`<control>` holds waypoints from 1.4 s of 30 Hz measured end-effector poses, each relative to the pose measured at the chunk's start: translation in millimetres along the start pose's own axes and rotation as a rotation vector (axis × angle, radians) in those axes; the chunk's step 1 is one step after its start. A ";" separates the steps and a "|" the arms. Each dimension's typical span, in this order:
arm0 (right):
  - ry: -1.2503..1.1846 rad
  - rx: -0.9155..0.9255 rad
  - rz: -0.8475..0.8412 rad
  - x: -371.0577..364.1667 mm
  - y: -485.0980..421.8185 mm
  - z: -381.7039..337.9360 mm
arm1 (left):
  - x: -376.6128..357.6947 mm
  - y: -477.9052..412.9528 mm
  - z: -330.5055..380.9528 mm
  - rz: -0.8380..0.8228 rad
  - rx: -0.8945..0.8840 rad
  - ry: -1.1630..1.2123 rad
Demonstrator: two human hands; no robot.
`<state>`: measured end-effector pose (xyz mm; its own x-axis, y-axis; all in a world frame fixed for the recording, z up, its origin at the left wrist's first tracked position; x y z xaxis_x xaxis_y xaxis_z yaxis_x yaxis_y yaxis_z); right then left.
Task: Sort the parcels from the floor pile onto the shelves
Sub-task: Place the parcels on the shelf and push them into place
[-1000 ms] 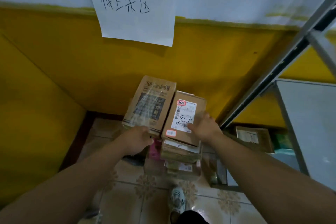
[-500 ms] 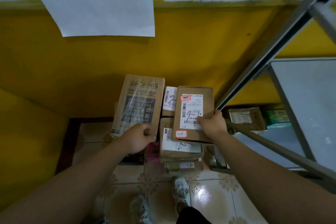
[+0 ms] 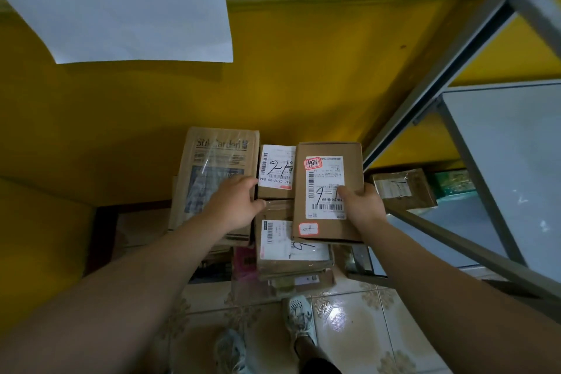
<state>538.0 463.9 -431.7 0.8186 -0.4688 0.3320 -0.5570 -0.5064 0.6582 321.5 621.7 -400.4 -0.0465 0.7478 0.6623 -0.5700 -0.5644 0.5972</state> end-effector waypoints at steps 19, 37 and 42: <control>-0.147 0.032 -0.144 -21.5 -10.5 -43.1 | 23.3 -34.9 31.5 0.079 0.001 0.420; 0.393 0.065 -0.270 -109.8 -52.7 -61.7 | 46.7 40.8 -122.0 0.346 0.290 1.054; 0.293 0.054 -0.374 -130.3 -66.6 -59.2 | 48.6 36.8 -132.4 0.376 0.319 1.010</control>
<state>476.7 601.5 -478.8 0.9650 -0.0276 0.2609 -0.2171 -0.6423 0.7351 189.6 683.6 -406.1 -0.8973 0.3699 0.2410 -0.1502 -0.7691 0.6212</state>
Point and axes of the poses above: each hand's wrist, its own y-axis away from the middle knuckle, its own x-axis out of the back of the hand, z = x × y, the point moved 8 cm from there along -y, towards the middle knuckle, and after that the axes turned 10 degrees about -z, right-handed, at the moved point
